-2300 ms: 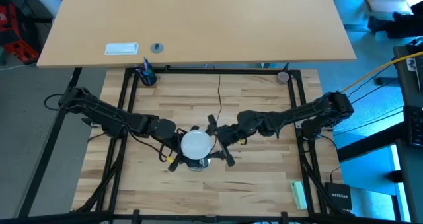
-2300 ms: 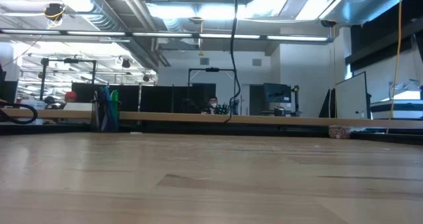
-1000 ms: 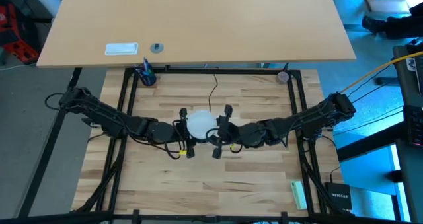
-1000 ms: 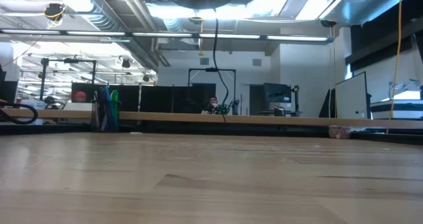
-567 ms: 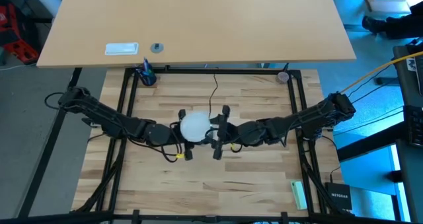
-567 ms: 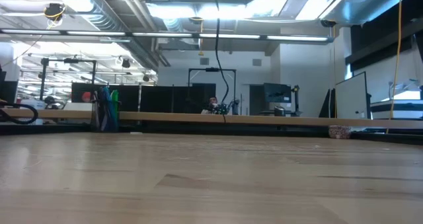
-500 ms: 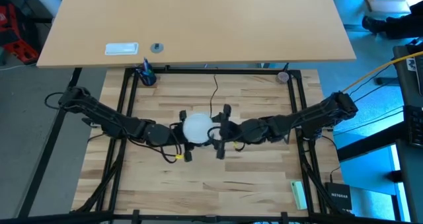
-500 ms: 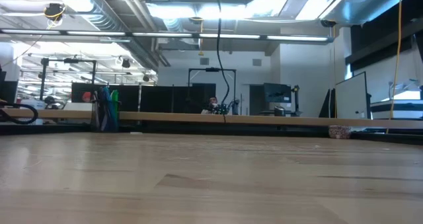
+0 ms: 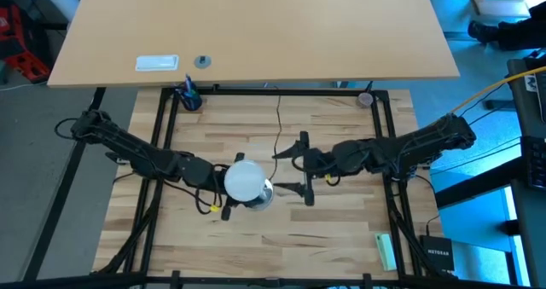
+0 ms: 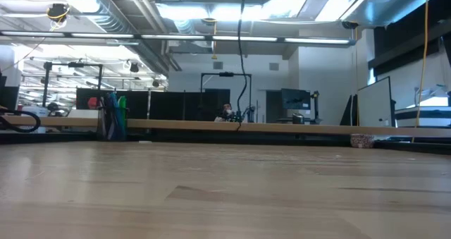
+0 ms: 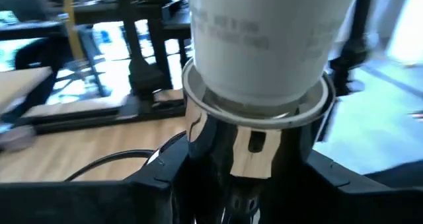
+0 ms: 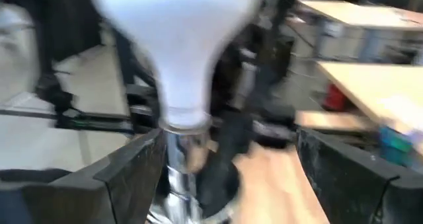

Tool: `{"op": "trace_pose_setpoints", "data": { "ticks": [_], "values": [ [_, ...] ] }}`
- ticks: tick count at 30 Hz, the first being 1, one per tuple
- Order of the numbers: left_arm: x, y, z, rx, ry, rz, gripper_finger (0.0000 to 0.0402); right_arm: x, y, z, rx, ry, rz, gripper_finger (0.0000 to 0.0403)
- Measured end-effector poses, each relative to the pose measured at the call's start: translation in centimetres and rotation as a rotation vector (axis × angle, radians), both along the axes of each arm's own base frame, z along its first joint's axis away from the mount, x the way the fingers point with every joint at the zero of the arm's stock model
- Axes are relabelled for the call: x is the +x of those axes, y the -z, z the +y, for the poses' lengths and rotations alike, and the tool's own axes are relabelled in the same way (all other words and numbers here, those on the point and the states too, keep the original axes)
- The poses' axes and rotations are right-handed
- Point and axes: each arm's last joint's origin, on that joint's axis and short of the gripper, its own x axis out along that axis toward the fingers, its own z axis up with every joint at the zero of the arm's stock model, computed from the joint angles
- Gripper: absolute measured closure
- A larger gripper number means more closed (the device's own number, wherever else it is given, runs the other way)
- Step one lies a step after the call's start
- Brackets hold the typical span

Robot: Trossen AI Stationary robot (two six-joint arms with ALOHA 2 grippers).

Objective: Screw lightbulb
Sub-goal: Insert the lightbulb into the lamp

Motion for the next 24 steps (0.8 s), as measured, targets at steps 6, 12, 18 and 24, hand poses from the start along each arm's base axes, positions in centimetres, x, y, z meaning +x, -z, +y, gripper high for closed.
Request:
{"op": "trace_pose_setpoints", "data": {
  "ticks": [6,12,18,24],
  "values": [
    [0.5,0.7,-0.2,-0.022,0.204,0.034,0.0239,2.5,1.2,0.2,0.065,-0.191,-0.046,0.0064],
    [1.0,1.0,0.3,-0.039,0.223,0.04,0.0239,4.3,2.2,-0.6,0.141,-0.275,-0.061,0.0064],
    [1.1,1.4,0.7,-0.045,0.21,0.08,0.0239,5.4,3.5,-0.4,0.142,-0.301,-0.047,0.0064],
    [1.2,2.4,1.8,-0.084,0.164,0.117,0.0239,5.6,3.6,-0.3,0.138,-0.297,-0.06,0.0064]
  ]
}}
